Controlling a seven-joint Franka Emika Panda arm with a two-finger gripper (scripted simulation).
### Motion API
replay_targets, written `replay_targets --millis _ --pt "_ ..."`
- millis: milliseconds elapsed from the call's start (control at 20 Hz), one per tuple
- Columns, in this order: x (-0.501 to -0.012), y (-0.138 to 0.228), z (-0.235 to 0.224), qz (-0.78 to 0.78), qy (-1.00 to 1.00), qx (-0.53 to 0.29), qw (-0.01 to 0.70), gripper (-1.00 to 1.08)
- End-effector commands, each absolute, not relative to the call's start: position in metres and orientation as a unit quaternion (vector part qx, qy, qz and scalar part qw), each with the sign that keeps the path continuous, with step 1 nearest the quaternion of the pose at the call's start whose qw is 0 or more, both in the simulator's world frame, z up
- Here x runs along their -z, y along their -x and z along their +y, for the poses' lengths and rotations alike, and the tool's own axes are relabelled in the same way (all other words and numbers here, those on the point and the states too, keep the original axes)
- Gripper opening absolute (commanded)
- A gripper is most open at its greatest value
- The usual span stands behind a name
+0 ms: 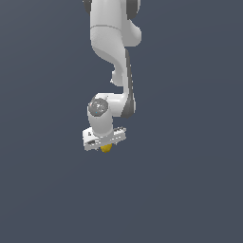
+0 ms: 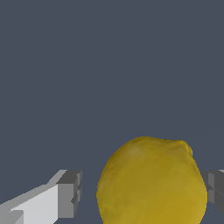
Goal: Pick up the object and move it to a goal position.
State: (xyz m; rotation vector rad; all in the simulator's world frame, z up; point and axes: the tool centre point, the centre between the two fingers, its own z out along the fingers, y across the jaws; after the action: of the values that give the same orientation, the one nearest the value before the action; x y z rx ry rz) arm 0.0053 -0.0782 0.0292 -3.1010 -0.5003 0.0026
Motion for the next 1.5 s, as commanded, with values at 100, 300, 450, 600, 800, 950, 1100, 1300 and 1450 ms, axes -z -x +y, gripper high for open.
replay_targets --millis 100,300,450,600,800,950,1100,1300,1450 --pt "-0.028 -0.006 -0.078 -0.159 0.987 0.000 0.000 -1.00" --pt "-0.028 -0.006 -0.078 -0.159 0.987 0.000 0.000 -1.00" --pt "-0.028 -0.006 -0.078 -0.159 0.987 0.000 0.000 -1.00" --pt "-0.030 -0.006 -0.079 -0.159 0.987 0.000 0.000 -1.00" --pt "-0.038 -0.005 -0.075 -0.159 0.987 0.000 0.000 -1.00" --pt "-0.049 -0.003 -0.071 -0.159 0.987 0.000 0.000 -1.00" --pt "-0.065 -0.001 -0.064 -0.159 0.987 0.000 0.000 -1.00" --pt "-0.094 0.004 -0.052 -0.159 0.987 0.000 0.000 -1.00" --pt "-0.122 0.008 -0.041 -0.159 0.987 0.000 0.000 -1.00"
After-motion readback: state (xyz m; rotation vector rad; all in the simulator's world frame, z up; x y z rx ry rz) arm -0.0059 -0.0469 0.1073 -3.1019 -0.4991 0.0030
